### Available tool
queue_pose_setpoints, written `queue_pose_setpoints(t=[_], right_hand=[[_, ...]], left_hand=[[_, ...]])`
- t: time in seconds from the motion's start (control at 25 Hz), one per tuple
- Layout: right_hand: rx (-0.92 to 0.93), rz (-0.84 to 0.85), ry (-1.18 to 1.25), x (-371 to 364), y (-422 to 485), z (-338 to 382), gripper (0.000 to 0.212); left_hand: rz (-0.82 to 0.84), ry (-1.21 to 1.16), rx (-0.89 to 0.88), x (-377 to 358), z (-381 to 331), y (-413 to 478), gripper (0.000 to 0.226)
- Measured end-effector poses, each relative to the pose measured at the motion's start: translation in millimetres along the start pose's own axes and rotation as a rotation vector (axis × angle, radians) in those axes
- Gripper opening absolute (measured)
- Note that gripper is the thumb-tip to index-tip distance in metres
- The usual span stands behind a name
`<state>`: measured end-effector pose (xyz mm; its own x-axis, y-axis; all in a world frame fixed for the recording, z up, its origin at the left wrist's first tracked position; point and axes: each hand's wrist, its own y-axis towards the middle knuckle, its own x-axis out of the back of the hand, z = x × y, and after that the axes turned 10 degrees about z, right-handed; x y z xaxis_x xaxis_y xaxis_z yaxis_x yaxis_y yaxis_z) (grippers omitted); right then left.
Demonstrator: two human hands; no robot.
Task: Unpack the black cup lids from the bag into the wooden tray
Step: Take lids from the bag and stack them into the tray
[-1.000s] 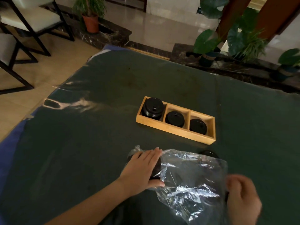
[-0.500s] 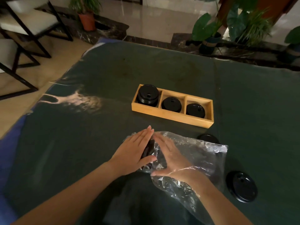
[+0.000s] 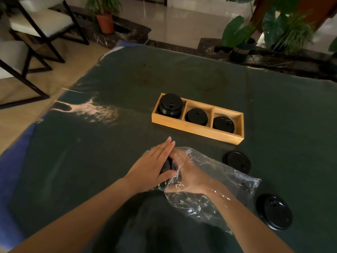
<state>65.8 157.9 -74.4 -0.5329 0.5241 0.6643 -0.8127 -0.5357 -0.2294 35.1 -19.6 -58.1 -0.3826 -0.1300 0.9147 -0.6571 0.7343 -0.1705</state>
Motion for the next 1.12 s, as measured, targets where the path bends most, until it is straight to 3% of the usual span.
queue_pose_setpoints(t=[0.16, 0.28, 0.4, 0.52, 0.68, 0.8, 0.96, 1.12], right_hand=[[-0.019, 0.004, 0.137, 2.4, -11.8, -7.8, 0.091], [-0.062, 0.026, 0.112, 4.1, -20.0, -15.3, 0.080], [-0.035, 0.043, 0.082, 4.3, -18.6, -16.3, 0.074], [-0.019, 0.012, 0.086, 5.3, -15.7, -8.8, 0.069], [-0.012, 0.050, -0.037, 6.8, -13.0, 0.0, 0.082], [0.001, 0.068, -0.164, 9.2, -11.5, 2.4, 0.085], [-0.055, 0.067, -0.152, 19.7, -25.4, 3.2, 0.078], [-0.081, 0.065, -0.147, 27.5, -41.8, 1.5, 0.074]], left_hand=[[-0.079, -0.118, 0.003, 1.2, 0.4, -1.9, 0.065], [-0.163, -0.210, 0.048, 1.0, 5.4, -1.1, 0.052], [-0.180, -0.259, 0.045, -1.2, 9.1, -1.9, 0.057], [-0.192, -0.256, 0.029, -1.2, 10.0, -3.6, 0.060], [-0.195, -0.260, 0.030, -0.3, 8.3, -3.9, 0.063], [-0.231, -0.186, 0.006, 1.1, 5.5, -5.4, 0.052], [-0.313, 0.006, 0.029, -2.6, -2.9, -7.3, 0.023], [-0.290, 0.122, 0.108, -6.5, -5.8, -9.8, 0.029]])
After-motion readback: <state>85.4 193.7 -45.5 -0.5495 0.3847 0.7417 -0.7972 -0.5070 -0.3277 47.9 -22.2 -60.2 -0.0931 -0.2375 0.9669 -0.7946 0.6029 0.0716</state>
